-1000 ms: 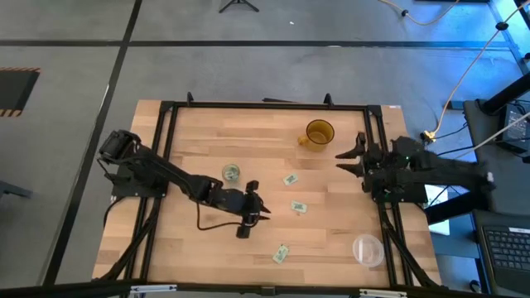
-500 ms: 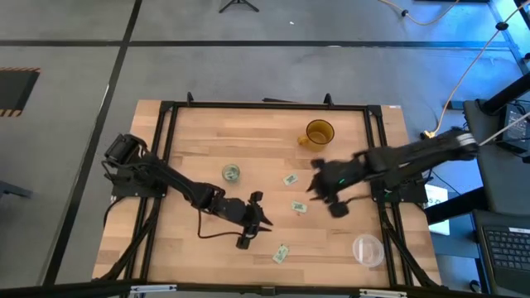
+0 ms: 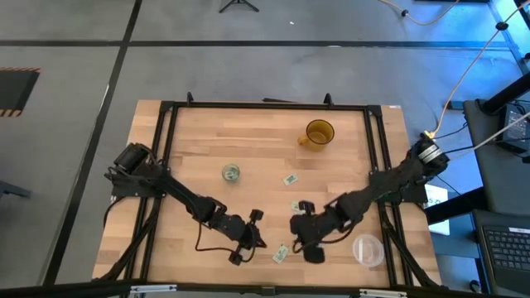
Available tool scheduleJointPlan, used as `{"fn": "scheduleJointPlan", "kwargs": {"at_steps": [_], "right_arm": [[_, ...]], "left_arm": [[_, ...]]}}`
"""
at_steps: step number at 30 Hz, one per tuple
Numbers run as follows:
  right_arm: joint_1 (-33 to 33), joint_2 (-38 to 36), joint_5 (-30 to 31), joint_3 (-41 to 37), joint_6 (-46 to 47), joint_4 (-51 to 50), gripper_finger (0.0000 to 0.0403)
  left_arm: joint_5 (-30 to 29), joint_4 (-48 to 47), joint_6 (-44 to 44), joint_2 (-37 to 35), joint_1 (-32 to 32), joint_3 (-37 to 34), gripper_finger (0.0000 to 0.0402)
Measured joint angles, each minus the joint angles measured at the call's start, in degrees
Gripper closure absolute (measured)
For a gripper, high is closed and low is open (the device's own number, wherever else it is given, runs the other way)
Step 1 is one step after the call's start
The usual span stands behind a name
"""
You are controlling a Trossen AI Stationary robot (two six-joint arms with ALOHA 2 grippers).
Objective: Pick and place Stevia / Truvia into bins
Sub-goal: Put the stevia packet into the transparent container
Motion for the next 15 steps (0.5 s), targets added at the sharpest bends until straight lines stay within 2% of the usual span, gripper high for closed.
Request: {"fn": "scheduleJointPlan", "kwargs": {"at_steps": [3, 10, 15], "right_arm": [[1.2, 2.6, 0.0, 0.0, 6.6, 3.0, 0.0269], [2.3, 6.2, 0.0, 0.0, 14.8, 3.2, 0.0269], [2.4, 7.1, 0.0, 0.0, 21.0, 3.5, 0.0269]], "left_arm": [[0.5, 1.2, 1.7, 2.5, -0.7, 0.7, 0.0398], [0.5, 1.3, 4.3, 10.0, -0.5, 7.9, 0.04], [1.3, -2.0, 4.6, 13.1, -0.2, 12.2, 0.04]]}}
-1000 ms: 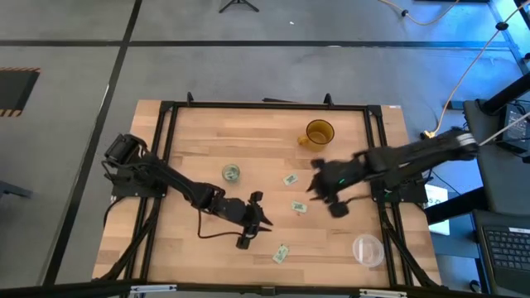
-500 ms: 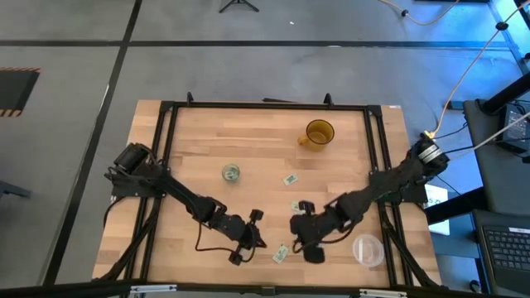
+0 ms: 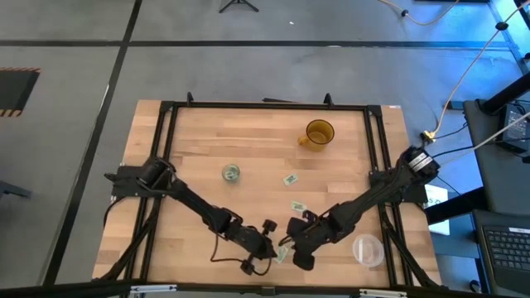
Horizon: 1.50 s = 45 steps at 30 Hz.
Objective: Pick and place Stevia / Truvia into bins
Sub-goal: Put the stevia packet into the transparent container
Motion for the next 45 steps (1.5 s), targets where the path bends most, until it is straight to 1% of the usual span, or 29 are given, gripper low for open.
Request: {"fn": "scheduleJointPlan", "kwargs": {"at_steps": [3, 5, 10, 13, 19, 25, 31, 36, 38, 45], "right_arm": [[0.0, 0.0, 0.1, 0.0, 4.5, -0.1, 0.0269], [0.0, 0.0, 0.2, 0.0, 5.7, -0.2, 0.0269], [0.0, 0.0, 0.8, -0.1, 5.8, -0.9, 0.0269], [0.0, 0.0, 1.1, -0.4, 5.8, -1.8, 0.0269], [0.0, 0.0, 2.2, -0.4, 9.1, -3.1, 0.0269], [0.0, 0.0, 2.3, -0.4, 15.0, -3.4, 0.0269], [0.0, 0.0, 2.1, -0.4, 20.6, -2.2, 0.0269], [0.0, 0.0, 2.1, -0.4, 19.1, 0.7, 0.0269], [0.0, 0.0, 2.1, -0.4, 19.2, 0.7, 0.0269], [0.0, 0.0, 2.1, -0.4, 19.1, 0.5, 0.0269]], "left_arm": [[-0.2, -2.4, 0.2, 1.5, -0.1, 1.9, 0.04], [-0.4, -2.7, 1.4, 2.0, -0.3, 2.5, 0.04], [-1.4, -3.0, 4.1, 2.7, -0.4, 3.0, 0.04], [-3.5, -3.7, 4.9, 2.6, -0.3, 3.1, 0.04], [-4.1, -3.6, 3.0, 3.5, -0.7, 3.1, 0.04], [-4.8, 1.0, 2.5, 5.2, -2.1, 3.0, 0.0399], [-6.5, 1.0, 2.5, 5.7, -2.5, 3.0, 0.04], [-5.6, 0.2, 2.5, 5.7, -1.6, 3.0, 0.0401], [-4.5, 0.4, 2.5, 5.7, -1.3, 3.0, 0.04], [-4.5, 0.1, 2.8, 5.7, -1.4, 3.0, 0.04]]}}
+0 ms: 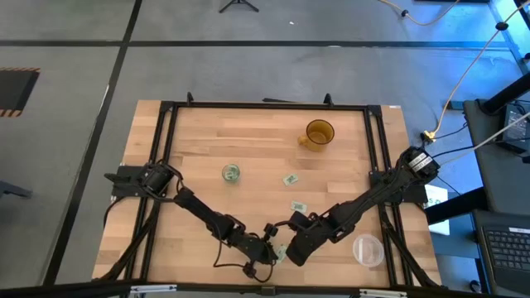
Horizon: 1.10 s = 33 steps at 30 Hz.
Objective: Pick and place Stevia / Truvia into bins
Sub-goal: Put the stevia packet into the transparent container
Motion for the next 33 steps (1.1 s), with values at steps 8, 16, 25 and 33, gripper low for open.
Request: {"fn": "scheduleJointPlan", "kwargs": {"at_steps": [8, 16, 25, 33], "right_arm": [[0.0, 0.0, 0.0, 0.0, 0.0, -0.5, 0.0269], [0.0, 0.0, -1.9, 0.0, 5.4, -1.2, 0.0269], [0.2, -0.1, -2.2, -5.9, 14.0, 8.4, 0.0269], [0.3, -0.1, -1.2, -12.3, 15.8, 18.5, 0.0269]], "left_arm": [[1.3, 1.3, -2.3, 2.9, 0.1, 0.7, 0.04], [1.4, -1.3, -3.5, 3.6, 0.1, 2.1, 0.04], [1.5, -1.7, -3.9, 3.6, 0.1, 2.0, 0.0399], [1.5, -1.7, -3.9, 3.7, 0.1, 2.0, 0.0399]]}}
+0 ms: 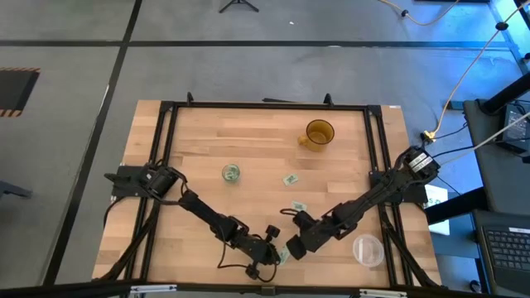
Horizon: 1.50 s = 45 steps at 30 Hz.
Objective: Pick and place Stevia / Truvia into bins
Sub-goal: Put the stevia packet into the transparent container
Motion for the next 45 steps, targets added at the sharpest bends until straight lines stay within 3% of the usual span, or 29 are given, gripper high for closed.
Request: {"fn": "scheduleJointPlan", "kwargs": {"at_steps": [8, 17, 40, 45], "right_arm": [[0.0, 0.2, 0.0, -4.5, 0.8, 8.2, 0.0269], [0.0, 0.2, -2.9, -8.0, 1.0, 8.4, 0.0269], [-2.8, 5.5, -3.1, -8.2, -0.7, 15.1, 0.027], [-3.2, 5.8, -2.7, -8.6, -1.2, 20.7, 0.027]], "left_arm": [[-0.3, 0.1, 1.0, 0.0, 0.5, -0.1, 0.0399], [-1.0, 0.9, 3.9, 0.1, 2.1, -0.2, 0.04], [1.0, 1.1, 5.5, 0.1, 4.8, -0.2, 0.0399], [1.4, 0.9, 5.5, 0.1, 5.1, -0.2, 0.04]]}}
